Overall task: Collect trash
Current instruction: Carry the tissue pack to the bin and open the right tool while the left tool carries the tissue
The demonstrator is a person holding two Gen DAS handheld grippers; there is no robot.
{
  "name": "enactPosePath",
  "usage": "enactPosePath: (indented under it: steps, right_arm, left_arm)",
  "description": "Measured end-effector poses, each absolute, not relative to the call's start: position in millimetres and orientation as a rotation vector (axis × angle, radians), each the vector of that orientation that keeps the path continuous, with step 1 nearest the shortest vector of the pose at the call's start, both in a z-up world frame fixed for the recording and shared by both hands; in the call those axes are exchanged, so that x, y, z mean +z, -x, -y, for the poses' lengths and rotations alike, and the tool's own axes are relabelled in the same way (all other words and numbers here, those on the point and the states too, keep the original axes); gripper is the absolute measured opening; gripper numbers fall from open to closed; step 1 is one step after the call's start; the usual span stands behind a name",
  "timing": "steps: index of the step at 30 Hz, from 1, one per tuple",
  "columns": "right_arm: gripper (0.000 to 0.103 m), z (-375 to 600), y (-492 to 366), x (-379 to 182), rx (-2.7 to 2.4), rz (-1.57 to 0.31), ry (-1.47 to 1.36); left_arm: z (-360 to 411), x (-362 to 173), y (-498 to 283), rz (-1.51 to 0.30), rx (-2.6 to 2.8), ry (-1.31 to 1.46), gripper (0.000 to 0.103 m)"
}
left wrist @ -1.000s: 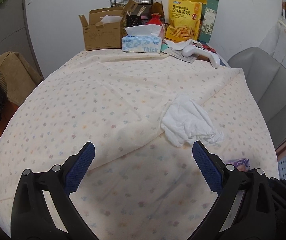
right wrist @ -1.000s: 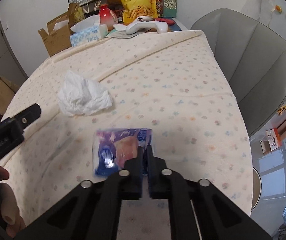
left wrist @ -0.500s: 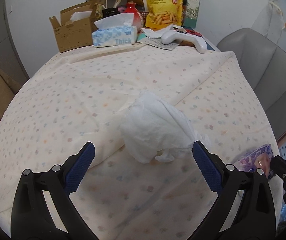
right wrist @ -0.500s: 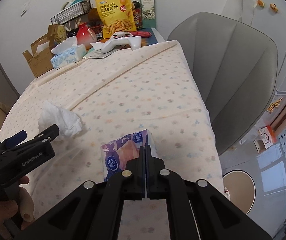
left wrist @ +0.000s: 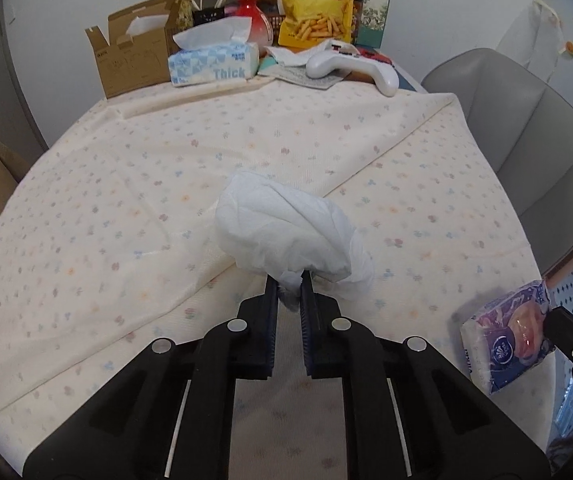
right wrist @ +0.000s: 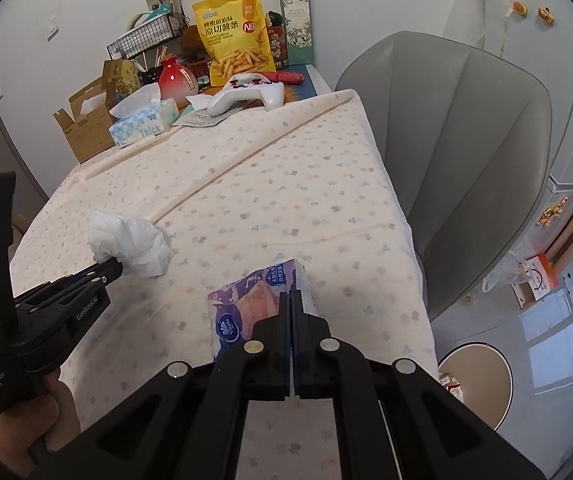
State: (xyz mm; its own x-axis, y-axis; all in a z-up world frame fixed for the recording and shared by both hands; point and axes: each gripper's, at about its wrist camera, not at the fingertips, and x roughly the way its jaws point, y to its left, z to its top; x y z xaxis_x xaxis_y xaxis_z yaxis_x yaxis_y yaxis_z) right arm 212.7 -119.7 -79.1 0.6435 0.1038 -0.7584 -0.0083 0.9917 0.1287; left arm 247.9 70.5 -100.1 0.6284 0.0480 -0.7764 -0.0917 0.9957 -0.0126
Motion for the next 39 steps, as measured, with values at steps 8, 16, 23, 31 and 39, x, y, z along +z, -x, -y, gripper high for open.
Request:
enactPosePath:
  steps: [8, 16, 23, 31, 39]
  right_arm:
    - [0.002, 133, -176, -52, 0.031, -0.802, -0.110]
    - [0.002, 166, -135, -30, -0.027, -0.741, -0.117]
    - [0.002, 216, -102, -18, -0.109, -0.703, -0.139]
    - [0.002, 281, -78, -20, -0.201, -0.691, -0.183]
    - [0.002, 350, -61, -32, -0.305, -0.700, -0.235]
  left_arm:
    - [-54, -69, -212, -0.804, 0.086, 0.016, 0.011]
    - [-12, -49, -180, -0.747, 0.022, -0.001, 0.011]
    - [41, -36, -161, -0.712, -0.062, -0.012, 0.011]
    - [112, -35, -149, -0.707, -0.163, -0.052, 0.011]
    - [185, -44, -149, -0.728, -0.255, -0.109, 0.011]
